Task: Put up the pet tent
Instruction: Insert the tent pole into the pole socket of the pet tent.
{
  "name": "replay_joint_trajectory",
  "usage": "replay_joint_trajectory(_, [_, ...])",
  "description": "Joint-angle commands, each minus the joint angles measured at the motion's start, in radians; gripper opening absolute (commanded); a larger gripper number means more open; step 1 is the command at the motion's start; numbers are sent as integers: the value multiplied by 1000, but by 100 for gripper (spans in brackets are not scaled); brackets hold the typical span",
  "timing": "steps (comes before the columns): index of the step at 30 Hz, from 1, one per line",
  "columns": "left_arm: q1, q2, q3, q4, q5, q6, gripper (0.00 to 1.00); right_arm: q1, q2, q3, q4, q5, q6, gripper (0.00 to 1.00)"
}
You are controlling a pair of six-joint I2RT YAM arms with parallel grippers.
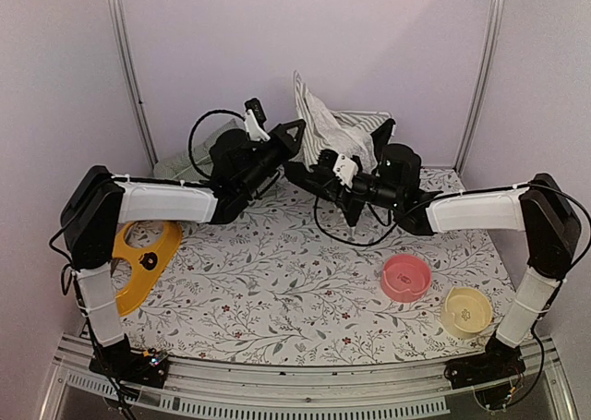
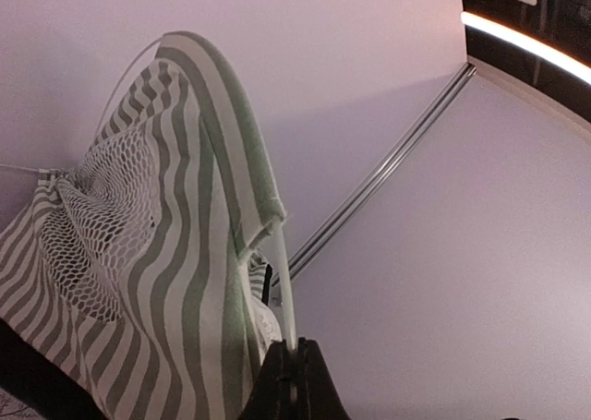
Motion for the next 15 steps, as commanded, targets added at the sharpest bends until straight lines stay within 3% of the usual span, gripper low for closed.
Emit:
replay_joint_trajectory(1, [55, -59, 10, 101, -28, 44, 0, 28, -14, 12, -141, -143, 30, 35])
replay_joint_trajectory(5, [55, -57, 5, 116, -23, 49, 0, 28, -20, 31, -159, -88, 76, 46])
replay_joint_trajectory(11, [58, -39, 23, 117, 9, 42, 0, 28, -93, -11, -187, -56, 138, 54])
replay_joint_trajectory(15, [59, -21, 30, 133, 13, 45, 0, 21, -145, -2, -242, 31, 274, 61])
